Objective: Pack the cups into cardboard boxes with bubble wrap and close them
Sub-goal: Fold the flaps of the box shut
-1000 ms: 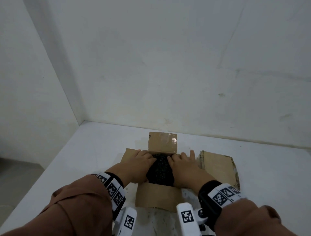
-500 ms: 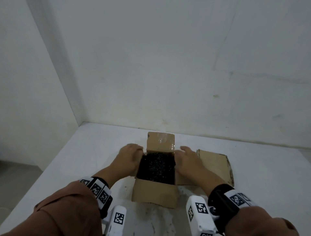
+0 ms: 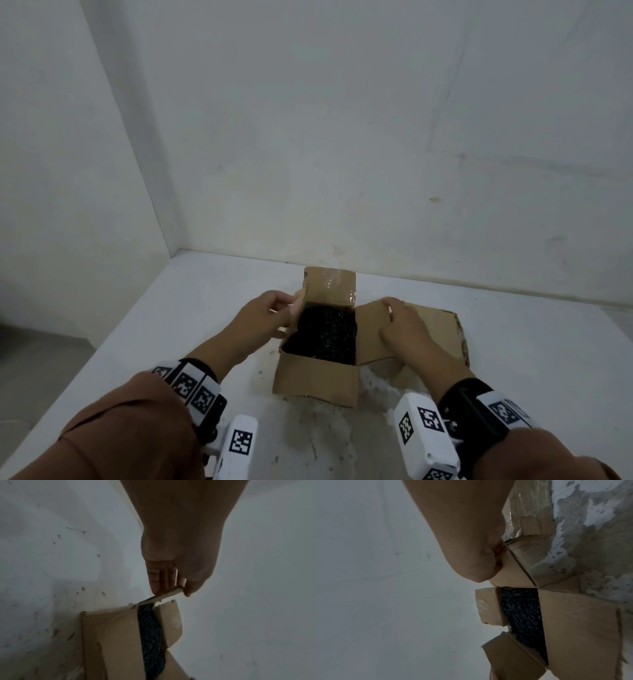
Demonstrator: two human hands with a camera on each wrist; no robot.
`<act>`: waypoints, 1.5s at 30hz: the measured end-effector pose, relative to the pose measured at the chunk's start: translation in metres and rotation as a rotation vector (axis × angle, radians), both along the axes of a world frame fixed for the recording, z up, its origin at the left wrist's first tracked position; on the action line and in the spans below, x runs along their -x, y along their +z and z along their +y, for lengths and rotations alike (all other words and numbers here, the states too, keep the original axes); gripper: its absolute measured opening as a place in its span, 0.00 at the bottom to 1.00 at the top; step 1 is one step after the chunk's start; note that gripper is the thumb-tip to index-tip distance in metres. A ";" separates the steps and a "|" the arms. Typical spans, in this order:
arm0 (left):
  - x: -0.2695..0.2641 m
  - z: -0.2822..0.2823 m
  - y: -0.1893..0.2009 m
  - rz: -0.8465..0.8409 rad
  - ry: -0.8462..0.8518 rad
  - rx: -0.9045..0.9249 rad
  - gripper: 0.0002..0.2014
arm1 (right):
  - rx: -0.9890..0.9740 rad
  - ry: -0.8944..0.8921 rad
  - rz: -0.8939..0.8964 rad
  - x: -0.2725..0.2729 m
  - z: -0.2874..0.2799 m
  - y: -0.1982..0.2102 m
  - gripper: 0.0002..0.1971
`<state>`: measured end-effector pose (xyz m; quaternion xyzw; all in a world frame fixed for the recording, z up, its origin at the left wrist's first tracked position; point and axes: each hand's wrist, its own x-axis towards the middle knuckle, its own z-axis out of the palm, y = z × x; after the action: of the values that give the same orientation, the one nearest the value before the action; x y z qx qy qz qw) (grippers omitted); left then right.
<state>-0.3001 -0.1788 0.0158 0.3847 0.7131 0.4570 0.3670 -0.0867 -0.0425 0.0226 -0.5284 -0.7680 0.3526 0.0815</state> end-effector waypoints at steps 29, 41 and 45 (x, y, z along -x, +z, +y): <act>-0.006 -0.018 -0.032 0.398 -0.252 0.169 0.22 | -0.018 0.539 -0.025 -0.004 -0.029 -0.010 0.14; -0.014 0.009 -0.042 0.479 0.027 0.236 0.16 | -0.017 0.256 -0.072 0.025 -0.008 -0.019 0.19; -0.013 0.015 -0.043 0.425 0.068 0.290 0.14 | 0.076 0.272 -0.118 0.031 -0.004 -0.020 0.17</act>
<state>-0.2876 -0.1635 -0.0268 0.3915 0.8447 0.2710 0.2446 -0.1181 -0.0467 0.0027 -0.4419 -0.8221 0.3576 -0.0323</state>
